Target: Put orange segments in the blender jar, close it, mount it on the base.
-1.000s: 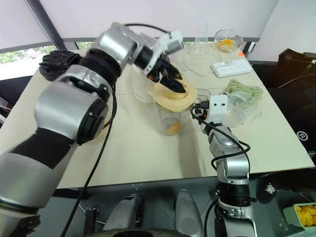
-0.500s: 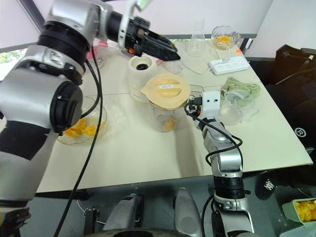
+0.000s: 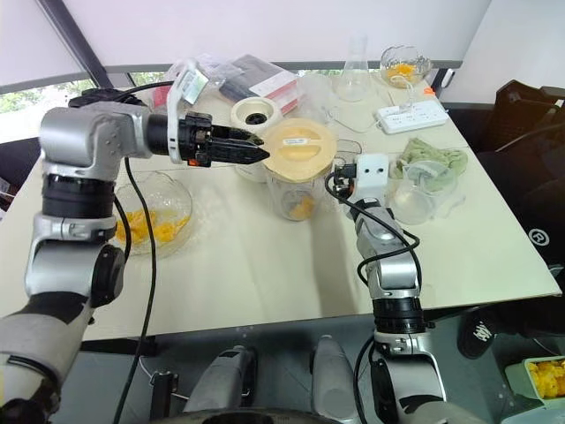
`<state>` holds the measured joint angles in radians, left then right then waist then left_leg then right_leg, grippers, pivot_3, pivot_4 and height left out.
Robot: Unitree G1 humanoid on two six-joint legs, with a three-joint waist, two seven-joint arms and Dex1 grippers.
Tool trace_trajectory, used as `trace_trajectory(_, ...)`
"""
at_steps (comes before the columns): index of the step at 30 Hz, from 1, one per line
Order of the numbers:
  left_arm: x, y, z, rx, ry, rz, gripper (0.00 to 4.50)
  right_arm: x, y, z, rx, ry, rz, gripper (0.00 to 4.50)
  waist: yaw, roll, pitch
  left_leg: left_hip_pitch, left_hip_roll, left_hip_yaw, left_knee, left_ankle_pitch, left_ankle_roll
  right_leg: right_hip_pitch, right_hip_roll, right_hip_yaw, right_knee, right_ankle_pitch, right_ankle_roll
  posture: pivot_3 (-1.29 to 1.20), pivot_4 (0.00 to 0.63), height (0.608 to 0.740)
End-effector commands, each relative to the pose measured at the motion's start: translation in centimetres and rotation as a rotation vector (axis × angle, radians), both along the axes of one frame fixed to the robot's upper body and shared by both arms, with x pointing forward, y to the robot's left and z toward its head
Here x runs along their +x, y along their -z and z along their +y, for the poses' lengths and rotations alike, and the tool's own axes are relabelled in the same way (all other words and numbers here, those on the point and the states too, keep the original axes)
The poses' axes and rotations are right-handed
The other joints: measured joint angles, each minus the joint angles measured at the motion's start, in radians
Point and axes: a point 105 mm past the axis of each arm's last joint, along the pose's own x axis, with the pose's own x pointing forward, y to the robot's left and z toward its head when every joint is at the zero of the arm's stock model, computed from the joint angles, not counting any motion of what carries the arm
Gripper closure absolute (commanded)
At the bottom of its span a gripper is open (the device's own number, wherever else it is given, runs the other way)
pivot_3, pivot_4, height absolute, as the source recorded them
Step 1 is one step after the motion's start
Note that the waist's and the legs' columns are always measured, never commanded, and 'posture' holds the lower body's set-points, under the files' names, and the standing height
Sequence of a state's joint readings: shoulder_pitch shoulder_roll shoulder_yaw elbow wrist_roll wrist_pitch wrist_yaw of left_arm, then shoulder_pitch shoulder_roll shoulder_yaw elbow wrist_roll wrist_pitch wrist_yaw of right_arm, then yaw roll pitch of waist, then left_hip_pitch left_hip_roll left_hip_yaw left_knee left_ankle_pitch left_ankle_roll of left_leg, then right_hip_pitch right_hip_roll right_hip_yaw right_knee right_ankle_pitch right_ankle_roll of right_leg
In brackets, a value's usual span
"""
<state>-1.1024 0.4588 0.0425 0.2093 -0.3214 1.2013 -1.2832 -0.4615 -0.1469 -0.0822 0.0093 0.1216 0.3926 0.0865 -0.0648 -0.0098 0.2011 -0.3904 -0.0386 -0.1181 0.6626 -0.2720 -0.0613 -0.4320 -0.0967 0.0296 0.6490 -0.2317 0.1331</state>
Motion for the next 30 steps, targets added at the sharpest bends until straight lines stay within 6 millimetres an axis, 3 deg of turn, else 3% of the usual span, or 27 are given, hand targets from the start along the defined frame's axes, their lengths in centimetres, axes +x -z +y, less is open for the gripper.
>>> trace_trajectory(1, -0.8, -1.7, 0.4, -0.054, -0.033, -0.044, 0.86, 0.1, -1.5, 0.5, 0.000, -0.024, -0.052, 0.67, -0.002, 0.000, 0.000, 0.000, 0.000, 0.000, 0.000, 0.000, 0.000, 0.000, 0.000, 0.000, 0.000, 0.000, -0.001, 0.00, 0.150, 0.740)
trace_trajectory(2, -0.8, -1.7, 0.5, -0.056, -0.043, -0.045, 0.86, 0.1, -1.5, 0.4, -0.002, -0.022, -0.050, 0.22, -0.002, 0.000, 0.000, 0.001, 0.000, 0.000, 0.000, 0.000, 0.000, 0.000, 0.000, 0.000, 0.000, 0.001, -0.001, 0.00, 0.150, 0.740)
trace_trajectory(15, -0.4, -2.0, 1.0, -0.086, -0.107, -0.047, 0.86, -1.8, -0.6, 0.5, -0.003, -0.033, -0.010, 0.22, -0.004, 0.000, 0.000, 0.003, 0.000, 0.000, 0.000, 0.001, -0.001, 0.002, 0.001, 0.000, 0.001, 0.002, -0.003, 0.00, 0.150, 0.740)
trace_trajectory(29, 0.1, -2.3, 1.3, -0.090, -0.131, -0.067, 0.86, -1.1, -1.2, 0.7, -0.004, -0.028, -0.027, 0.22, -0.004, 0.000, 0.000, 0.003, 0.001, 0.000, 0.000, 0.001, -0.001, 0.002, 0.001, 0.000, 0.000, 0.002, -0.003, 0.00, 0.150, 0.740)
trace_trajectory(30, 0.0, -2.3, 1.2, -0.090, -0.131, -0.067, 0.86, -1.1, -1.3, 0.7, -0.004, -0.028, -0.027, 0.45, -0.004, 0.000, 0.000, 0.003, 0.001, 0.000, 0.000, 0.001, -0.001, 0.002, 0.001, 0.000, 0.000, 0.002, -0.003, 0.00, 0.150, 0.740)
